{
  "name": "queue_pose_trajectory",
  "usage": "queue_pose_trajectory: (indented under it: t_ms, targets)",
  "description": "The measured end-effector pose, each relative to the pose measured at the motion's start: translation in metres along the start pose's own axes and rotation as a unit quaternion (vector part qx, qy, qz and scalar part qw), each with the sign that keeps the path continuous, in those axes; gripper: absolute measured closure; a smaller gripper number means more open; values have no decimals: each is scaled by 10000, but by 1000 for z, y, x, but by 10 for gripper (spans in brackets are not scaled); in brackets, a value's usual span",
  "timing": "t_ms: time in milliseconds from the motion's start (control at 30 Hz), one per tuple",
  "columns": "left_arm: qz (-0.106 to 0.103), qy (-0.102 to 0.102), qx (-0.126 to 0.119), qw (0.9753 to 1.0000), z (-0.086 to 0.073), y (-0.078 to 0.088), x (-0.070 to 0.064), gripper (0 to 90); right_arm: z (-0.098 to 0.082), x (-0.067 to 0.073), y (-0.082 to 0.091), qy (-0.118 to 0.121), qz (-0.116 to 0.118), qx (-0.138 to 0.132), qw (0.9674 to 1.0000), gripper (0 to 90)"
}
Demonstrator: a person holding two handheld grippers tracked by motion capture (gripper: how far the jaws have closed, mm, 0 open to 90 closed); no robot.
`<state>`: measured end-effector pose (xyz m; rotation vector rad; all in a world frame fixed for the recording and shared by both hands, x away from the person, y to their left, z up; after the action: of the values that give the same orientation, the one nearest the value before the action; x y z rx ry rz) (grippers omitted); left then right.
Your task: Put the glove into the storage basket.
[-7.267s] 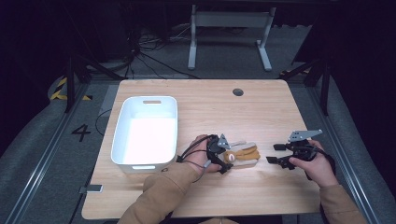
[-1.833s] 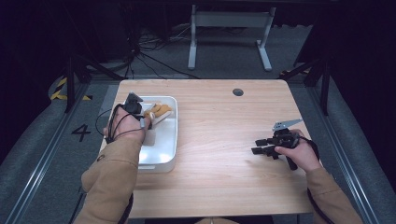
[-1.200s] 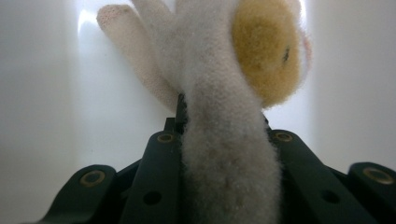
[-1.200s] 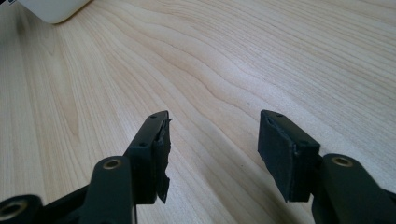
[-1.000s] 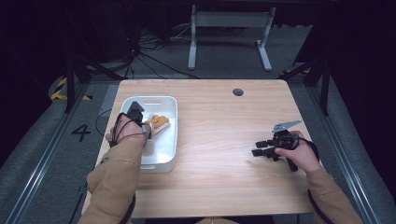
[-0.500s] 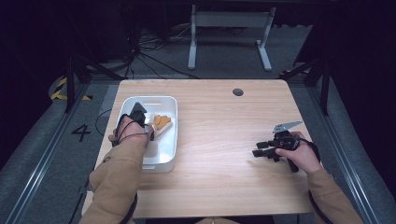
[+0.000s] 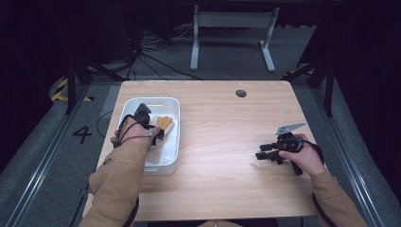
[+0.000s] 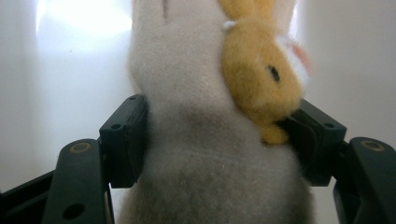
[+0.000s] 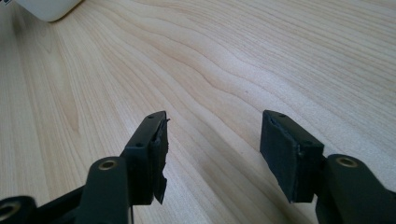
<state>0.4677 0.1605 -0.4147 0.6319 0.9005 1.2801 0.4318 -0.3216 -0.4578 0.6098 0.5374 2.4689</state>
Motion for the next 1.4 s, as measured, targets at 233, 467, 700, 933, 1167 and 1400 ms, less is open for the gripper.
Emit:
queue_pose_trajectory:
  t_ms: [233, 467, 700, 933, 1167, 1400]
  targets:
    - [-38, -303, -104, 9995, 1, -1, 2, 245, 0, 1, 0, 4, -7, -7, 10000, 414]
    - [-77, -286, -136, 9995, 0, -5, 5, 250, 0, 1, 1, -11, 7, -31, 10000, 415]
    - [-22, -328, -177, 9993, 1, -3, 4, 251, 0, 1, 1, -12, 11, -36, 10000, 414]
    - [53, -634, -248, 9977, 6, 11, 2, 250, 1, 1, 3, 7, -21, -104, 9999, 399]
    - [88, -767, -373, 9963, 13, 22, -2, 262, 2, 3, 5, 34, -6, -136, 9999, 398]
    - [-5, -905, -602, 9941, 19, 36, -8, 276, 3, 3, 6, 75, -32, -144, 9999, 398]
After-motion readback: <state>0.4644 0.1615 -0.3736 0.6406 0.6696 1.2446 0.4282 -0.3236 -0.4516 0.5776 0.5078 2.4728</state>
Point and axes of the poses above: each handheld gripper's, and its own axes: y roughly backward along the jaws, z roughly out of its top, x roughly to its left, the point moved 1 cm from there along -y, roughly forward along the jaws, and after that the axes turned 15 degrees about -x, right-handed, at the moved point
